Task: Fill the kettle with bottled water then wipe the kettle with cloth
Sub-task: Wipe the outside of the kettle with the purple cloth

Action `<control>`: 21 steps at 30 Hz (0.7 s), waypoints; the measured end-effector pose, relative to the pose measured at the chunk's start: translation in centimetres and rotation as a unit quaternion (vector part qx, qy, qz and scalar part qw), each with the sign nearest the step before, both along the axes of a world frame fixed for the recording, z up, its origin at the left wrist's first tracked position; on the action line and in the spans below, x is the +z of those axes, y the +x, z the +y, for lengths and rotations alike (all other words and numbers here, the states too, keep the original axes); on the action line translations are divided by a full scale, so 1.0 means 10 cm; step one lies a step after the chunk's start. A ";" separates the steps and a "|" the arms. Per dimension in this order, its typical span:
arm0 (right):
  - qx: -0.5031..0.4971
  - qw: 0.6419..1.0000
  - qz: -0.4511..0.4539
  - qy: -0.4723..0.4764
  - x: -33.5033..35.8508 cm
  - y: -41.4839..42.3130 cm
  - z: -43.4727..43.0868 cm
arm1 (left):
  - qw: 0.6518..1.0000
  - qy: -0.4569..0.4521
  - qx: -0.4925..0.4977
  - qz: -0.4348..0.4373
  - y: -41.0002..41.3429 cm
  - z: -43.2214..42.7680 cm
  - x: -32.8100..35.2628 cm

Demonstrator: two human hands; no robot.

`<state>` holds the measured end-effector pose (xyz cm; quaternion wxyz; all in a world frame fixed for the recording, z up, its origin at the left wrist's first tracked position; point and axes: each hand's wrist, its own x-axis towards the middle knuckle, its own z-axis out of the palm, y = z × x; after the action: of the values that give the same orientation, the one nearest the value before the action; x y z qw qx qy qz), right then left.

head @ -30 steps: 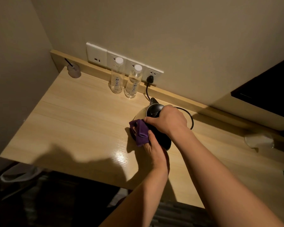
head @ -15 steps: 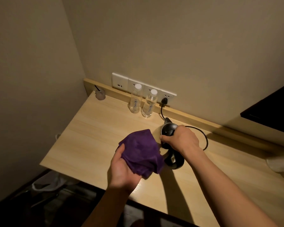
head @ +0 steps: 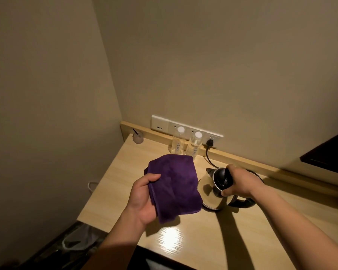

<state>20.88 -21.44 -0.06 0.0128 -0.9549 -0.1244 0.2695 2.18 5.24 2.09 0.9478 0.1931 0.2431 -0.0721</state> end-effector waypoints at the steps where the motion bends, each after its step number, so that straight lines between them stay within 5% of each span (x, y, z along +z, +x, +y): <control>1: 0.001 1.000 0.002 0.000 -0.01 0.00 0.00 | 1.000 0.001 -0.011 -0.006 0.03 0.04 0.01; 8: 0.019 0.995 -0.055 -0.080 0.18 -0.17 0.17 | 0.997 0.021 -0.077 -0.022 0.23 0.36 0.04; 9: 0.024 0.993 -0.100 -0.058 0.22 -0.24 0.27 | 0.996 0.023 -0.083 -0.026 0.27 0.42 0.03; 11: -0.022 0.980 -0.143 0.136 0.30 -0.40 0.54 | 0.995 0.020 -0.092 -0.036 0.34 0.54 -0.01; 14: -0.193 0.862 0.108 0.457 0.42 -0.62 1.04 | 0.993 0.014 -0.108 -0.046 0.44 0.72 -0.10; 16: -0.252 0.767 0.263 0.528 0.33 -0.66 1.34 | 0.992 0.014 -0.125 -0.029 0.52 0.86 -0.17; 18: -0.294 0.731 0.283 0.547 0.17 -0.63 1.59 | 0.990 0.022 -0.142 -0.005 0.59 1.03 -0.29; 21: -0.332 0.728 0.251 0.545 -0.13 -0.55 1.93 | 0.980 0.114 -0.150 0.063 0.74 1.33 -0.48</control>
<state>15.43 -2.17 -1.40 0.6505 -0.6617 0.0829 0.3634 9.55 18.58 -2.69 0.8808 0.3295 0.2771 -0.1972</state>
